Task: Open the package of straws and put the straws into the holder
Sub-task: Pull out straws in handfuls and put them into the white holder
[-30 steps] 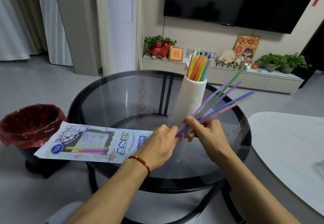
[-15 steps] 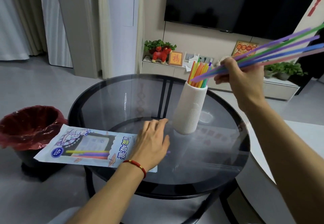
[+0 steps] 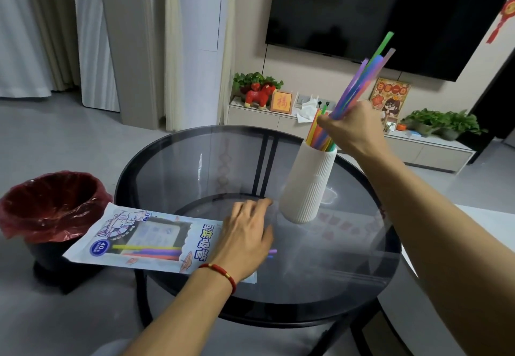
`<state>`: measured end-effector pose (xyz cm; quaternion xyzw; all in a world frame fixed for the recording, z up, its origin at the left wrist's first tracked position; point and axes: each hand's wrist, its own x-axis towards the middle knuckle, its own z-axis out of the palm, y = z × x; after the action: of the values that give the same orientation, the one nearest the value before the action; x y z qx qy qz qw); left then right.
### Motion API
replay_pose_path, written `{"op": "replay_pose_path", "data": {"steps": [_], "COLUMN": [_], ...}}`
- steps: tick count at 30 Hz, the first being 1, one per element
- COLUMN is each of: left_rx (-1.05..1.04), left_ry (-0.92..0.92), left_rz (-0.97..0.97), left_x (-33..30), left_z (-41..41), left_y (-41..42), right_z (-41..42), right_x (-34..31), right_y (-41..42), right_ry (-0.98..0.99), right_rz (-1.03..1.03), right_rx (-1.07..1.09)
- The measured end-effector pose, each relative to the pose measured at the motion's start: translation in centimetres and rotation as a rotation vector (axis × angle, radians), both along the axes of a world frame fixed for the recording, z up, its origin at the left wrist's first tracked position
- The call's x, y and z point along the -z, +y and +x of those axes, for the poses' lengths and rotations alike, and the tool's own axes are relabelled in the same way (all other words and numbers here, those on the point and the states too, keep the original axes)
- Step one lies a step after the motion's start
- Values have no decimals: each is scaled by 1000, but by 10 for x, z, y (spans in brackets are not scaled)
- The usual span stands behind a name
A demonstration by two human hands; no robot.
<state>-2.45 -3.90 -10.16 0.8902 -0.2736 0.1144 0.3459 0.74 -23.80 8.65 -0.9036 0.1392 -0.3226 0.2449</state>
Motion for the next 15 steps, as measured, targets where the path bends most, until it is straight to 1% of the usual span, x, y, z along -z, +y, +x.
{"op": "replay_pose_path", "data": {"steps": [4,8,12,13,15], "left_rx": [-4,0,3,3,1], "left_ry": [-6,-5,2,7,14], "left_rz": [-8,-5,-8,-10,-13], "left_x": [0,-1,1,1,2], "left_z": [1,2,2,2,2], "left_y": [0,-1,-1,-1,-1], "right_z": [-4,-3,-2,-2,-1], "right_x": [-6,-6,-9,-9,-8], "right_y": [0,1,2,3,4], "right_ry": [-73,-215,-375,-379,-296], "right_rz": [37,-20,37,56,99], "right_rx": [-11,18,-11,-33,-91]}}
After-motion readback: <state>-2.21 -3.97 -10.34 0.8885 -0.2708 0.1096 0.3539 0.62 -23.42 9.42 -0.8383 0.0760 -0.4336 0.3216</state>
